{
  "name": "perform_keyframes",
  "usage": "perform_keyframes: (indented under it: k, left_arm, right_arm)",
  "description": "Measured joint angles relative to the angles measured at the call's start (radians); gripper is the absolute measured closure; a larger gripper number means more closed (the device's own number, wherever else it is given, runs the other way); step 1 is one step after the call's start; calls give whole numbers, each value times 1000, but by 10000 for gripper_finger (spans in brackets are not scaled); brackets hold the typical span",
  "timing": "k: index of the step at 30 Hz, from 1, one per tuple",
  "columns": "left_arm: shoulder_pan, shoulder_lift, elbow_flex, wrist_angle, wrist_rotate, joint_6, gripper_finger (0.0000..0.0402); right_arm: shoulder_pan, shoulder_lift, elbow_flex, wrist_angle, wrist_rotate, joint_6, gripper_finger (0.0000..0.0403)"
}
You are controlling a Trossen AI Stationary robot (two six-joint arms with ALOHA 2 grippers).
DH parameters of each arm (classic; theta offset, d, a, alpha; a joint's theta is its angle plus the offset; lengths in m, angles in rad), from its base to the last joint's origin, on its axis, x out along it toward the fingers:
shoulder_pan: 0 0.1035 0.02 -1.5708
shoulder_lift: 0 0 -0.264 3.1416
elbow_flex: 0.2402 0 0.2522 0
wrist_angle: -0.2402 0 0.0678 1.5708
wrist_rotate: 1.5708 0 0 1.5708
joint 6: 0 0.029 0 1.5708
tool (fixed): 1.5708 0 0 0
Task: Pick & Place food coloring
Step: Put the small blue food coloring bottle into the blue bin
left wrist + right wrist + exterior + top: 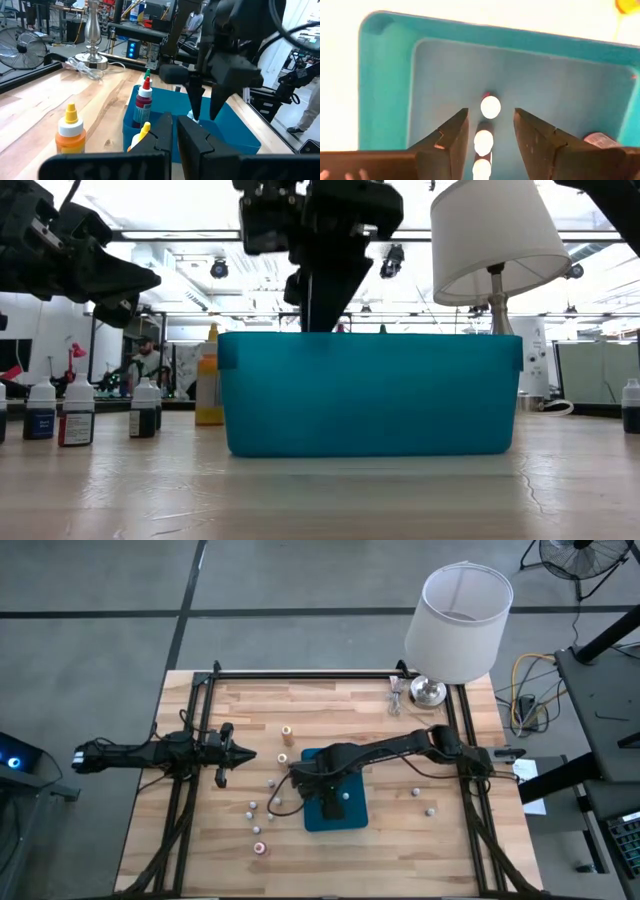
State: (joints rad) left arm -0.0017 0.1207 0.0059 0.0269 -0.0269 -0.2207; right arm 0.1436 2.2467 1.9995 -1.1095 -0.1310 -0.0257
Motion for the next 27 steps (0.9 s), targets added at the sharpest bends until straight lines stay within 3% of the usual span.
perform_keyframes:
  k: [18,27]
  left_arm:
    - [0,0,0,-2,1,0,402]
    - [0,0,0,-2,1,0,402]
  right_arm:
    - [-3,-78,-9,-65,-1,1,253]
    - [-12,-162,-143,-15,-1,26,258]
